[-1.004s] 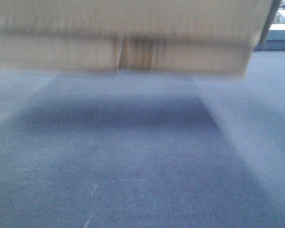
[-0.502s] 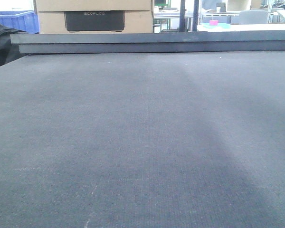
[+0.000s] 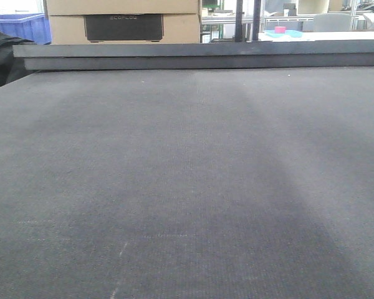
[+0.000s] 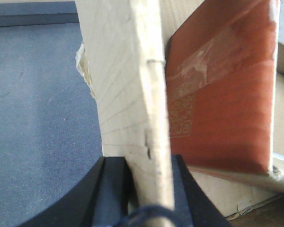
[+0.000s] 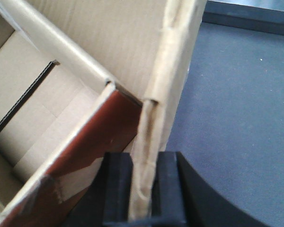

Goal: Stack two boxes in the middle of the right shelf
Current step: 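Lift the clamped box stack off the table with both grippers, then drive the base past the red workbench carrying the boxes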

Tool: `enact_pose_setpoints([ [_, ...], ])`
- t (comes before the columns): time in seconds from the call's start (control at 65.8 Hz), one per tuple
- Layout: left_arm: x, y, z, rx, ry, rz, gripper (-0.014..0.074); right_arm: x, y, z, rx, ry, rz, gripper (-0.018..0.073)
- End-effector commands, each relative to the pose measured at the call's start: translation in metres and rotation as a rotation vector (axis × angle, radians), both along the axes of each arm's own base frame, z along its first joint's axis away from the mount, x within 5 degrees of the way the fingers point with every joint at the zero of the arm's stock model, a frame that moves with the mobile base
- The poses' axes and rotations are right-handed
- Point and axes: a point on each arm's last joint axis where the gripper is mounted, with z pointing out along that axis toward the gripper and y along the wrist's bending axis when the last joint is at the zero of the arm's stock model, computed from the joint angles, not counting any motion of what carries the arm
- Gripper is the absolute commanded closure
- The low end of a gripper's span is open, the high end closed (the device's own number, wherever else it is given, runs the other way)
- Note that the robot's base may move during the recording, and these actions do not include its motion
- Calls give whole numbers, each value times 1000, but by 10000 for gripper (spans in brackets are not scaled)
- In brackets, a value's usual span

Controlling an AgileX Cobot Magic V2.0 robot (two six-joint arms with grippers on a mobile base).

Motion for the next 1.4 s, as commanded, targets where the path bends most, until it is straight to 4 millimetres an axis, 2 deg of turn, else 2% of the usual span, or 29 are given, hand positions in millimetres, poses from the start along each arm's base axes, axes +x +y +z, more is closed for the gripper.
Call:
enact_pose_setpoints([
  [0.0,-6,-3,15,-64,-104,-32,708,-3,0,9,23,-52,10,713],
  [1.384,-6,-3,15,-64,-104,-32,708,2,2,5,19,-38,10,713],
])
